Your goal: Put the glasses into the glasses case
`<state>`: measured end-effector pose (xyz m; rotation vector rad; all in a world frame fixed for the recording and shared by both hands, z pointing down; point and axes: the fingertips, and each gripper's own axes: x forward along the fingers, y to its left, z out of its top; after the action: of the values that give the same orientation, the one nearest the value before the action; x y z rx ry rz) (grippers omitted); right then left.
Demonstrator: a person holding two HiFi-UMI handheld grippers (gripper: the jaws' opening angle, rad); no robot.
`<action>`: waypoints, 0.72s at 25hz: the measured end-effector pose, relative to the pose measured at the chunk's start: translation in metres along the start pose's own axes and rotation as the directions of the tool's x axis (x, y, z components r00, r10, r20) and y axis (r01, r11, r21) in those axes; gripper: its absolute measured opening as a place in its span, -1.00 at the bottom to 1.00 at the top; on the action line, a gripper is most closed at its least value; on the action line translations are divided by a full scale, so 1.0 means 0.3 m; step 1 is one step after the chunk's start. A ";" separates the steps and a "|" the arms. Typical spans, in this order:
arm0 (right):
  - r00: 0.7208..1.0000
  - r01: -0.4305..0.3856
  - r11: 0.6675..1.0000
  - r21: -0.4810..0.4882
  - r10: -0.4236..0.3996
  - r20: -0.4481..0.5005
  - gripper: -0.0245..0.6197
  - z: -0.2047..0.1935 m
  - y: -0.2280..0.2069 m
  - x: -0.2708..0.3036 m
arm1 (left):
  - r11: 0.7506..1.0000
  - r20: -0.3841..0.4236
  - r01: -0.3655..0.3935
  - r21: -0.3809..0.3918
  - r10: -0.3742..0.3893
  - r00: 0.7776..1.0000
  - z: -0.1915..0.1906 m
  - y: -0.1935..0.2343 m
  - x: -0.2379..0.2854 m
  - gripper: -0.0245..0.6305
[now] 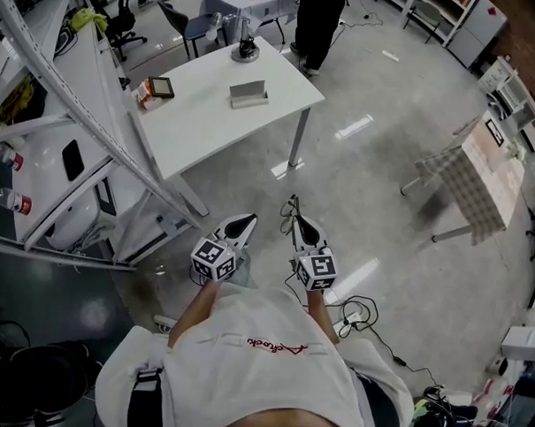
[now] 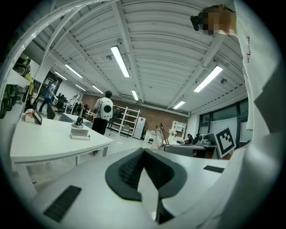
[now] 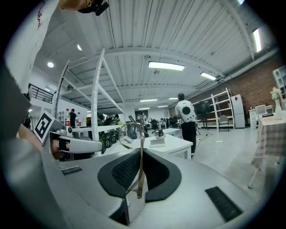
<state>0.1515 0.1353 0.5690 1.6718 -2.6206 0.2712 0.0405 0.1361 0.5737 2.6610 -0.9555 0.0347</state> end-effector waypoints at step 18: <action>0.999 0.005 0.999 -0.050 -0.007 -0.039 -0.88 0.127 -0.095 0.544 | 0.999 0.024 0.003 -0.048 -0.002 1.000 0.205 0.491 0.221 -0.85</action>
<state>0.1106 -0.0289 0.5535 1.6413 -2.5715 0.2339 -0.0050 -0.0303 0.5654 2.6247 -0.9480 -0.0199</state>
